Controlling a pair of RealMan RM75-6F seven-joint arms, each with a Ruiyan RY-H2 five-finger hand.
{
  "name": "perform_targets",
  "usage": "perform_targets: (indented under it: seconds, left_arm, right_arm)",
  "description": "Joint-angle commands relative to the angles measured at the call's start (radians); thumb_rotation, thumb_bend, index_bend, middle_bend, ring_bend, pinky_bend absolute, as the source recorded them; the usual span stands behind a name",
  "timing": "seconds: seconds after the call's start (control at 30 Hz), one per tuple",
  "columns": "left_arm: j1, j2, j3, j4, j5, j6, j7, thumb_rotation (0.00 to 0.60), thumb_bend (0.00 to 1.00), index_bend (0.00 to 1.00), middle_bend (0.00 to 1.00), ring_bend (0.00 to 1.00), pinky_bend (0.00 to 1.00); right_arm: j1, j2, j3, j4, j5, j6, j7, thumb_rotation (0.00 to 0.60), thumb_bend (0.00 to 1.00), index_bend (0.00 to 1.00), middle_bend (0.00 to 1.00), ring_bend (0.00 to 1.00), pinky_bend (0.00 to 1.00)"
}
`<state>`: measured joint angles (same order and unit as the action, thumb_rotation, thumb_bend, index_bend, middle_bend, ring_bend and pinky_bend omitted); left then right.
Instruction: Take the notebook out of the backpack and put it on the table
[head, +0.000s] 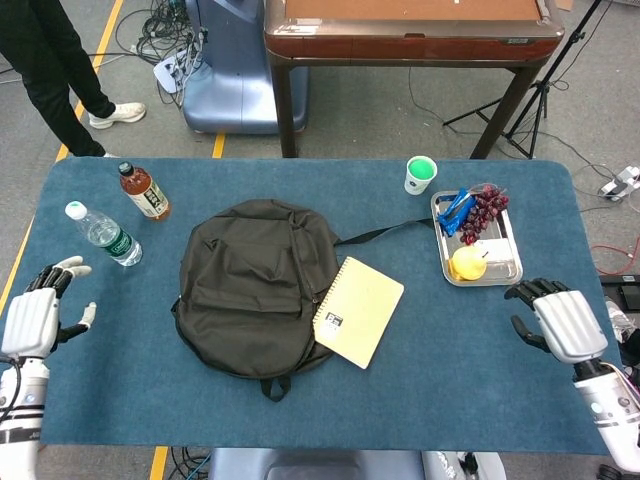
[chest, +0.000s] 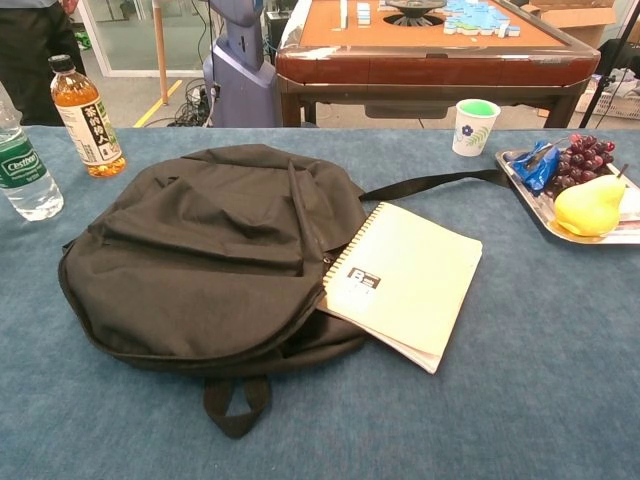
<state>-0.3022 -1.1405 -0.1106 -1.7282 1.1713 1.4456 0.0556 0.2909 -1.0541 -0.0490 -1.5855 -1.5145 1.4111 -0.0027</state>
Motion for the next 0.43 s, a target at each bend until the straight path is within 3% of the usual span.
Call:
perform_targets:
  seconds: [0.03, 0.43]
  left_arm:
    - [0.05, 0.012, 0.038, 0.024, 0.061, 0.037, -0.052, 0.6, 0.37, 0.29, 0.18, 0.14, 0.19]
    - [0.166, -0.027, 0.113, 0.042, 0.203, 0.15, 0.005, 0.6, 0.37, 0.31, 0.18, 0.14, 0.18]
  right_arm:
    - [-0.037, 0.004, -0.012, -0.009, -0.01, 0.033, -0.012, 0.6, 0.4, 0.42, 0.42, 0.35, 0.46]
    - [-0.174, -0.039, -0.025, -0.004, -0.048, 0.175, -0.052, 0.6, 0.4, 0.42, 0.42, 0.35, 0.46]
